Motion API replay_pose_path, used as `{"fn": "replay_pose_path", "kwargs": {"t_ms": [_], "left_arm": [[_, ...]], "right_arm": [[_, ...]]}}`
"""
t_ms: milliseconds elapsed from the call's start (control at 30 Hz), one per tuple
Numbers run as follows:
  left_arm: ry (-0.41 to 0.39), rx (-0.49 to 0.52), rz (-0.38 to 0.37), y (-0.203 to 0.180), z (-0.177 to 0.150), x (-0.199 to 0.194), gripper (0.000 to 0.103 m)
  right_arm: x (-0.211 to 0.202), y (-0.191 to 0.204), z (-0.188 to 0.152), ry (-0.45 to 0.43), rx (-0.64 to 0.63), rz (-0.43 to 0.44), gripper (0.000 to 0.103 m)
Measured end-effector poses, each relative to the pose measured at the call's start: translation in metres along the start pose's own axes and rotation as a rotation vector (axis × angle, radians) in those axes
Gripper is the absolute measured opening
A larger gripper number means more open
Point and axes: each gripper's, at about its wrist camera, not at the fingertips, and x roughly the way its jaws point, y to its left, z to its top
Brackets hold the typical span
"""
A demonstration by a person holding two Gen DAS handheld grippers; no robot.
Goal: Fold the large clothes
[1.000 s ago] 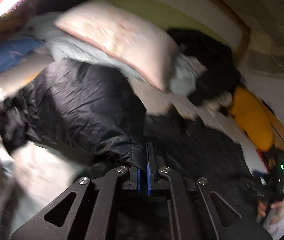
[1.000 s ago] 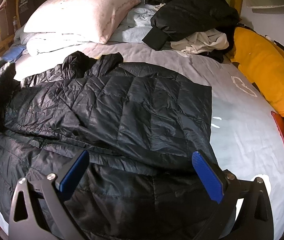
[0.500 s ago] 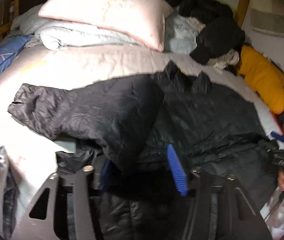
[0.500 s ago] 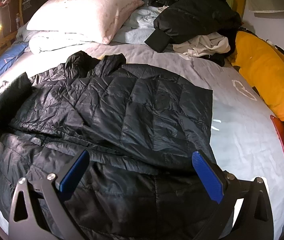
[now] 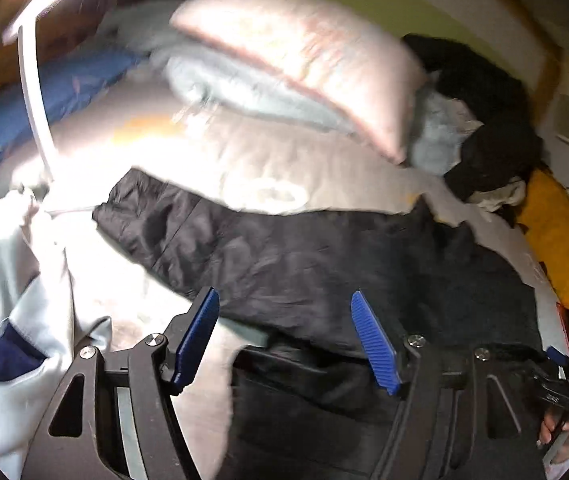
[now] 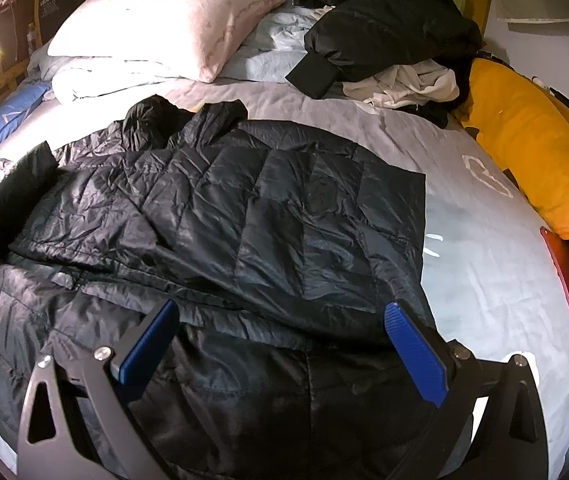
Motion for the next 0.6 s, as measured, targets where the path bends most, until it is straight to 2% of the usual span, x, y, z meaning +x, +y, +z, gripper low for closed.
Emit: {"fn": "replay_pose_path", "kwargs": {"t_ms": [67,233,467,600], "left_arm": [[0.045,-0.052,0.021,0.018,0.004,0.018,0.067],[0.148,-0.160,0.013,0.045,0.005,0.054,0.066],[0.152,-0.142,0.107,0.037,0.006,0.078,0.066],[0.206,-0.123,0.190,0.030,0.002,0.097,0.065]], "right_arm": [[-0.001,0.000,0.000,-0.002,0.000,0.001,0.103],[-0.002,0.000,0.001,-0.010,0.004,0.007,0.103],[-0.002,-0.001,0.001,-0.009,0.010,0.013,0.103],[-0.002,-0.002,0.000,-0.004,0.010,0.010,0.103]]}}
